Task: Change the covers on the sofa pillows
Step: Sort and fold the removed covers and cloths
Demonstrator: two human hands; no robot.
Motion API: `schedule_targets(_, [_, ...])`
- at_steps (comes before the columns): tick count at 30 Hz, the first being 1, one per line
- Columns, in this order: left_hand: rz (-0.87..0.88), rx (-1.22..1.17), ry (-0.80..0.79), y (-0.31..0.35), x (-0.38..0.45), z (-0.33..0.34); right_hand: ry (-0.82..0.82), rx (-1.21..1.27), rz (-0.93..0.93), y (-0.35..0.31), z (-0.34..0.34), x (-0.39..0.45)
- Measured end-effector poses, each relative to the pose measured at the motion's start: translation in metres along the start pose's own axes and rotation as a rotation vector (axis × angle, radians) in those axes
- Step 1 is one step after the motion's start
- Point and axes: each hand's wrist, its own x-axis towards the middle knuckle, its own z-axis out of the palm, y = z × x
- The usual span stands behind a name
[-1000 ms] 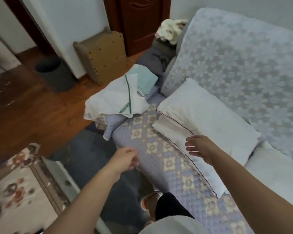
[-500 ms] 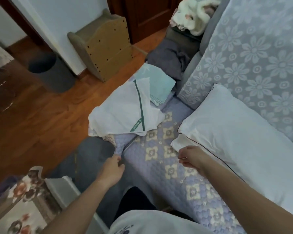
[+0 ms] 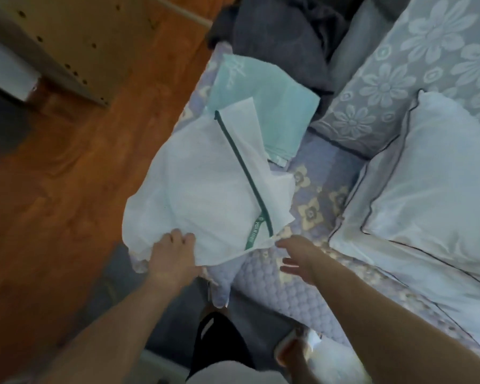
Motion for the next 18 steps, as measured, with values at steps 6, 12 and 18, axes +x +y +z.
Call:
schedule_targets(6, [0.124, -0.429, 0.213, -0.029, -0.005, -0.005, 0.106, 0.569, 0.041, -0.010, 0.065, 0.026])
schedule_targets(12, [-0.047, -0.917, -0.121, -0.028, -0.046, -0.066, 0.006, 0.748, -0.226, -0.002, 0.046, -0.076])
schedule_targets(18, [0.435, -0.639, -0.524, 0.059, -0.102, -0.161, 0.158, 0.778, -0.547, 0.071, -0.075, -0.214])
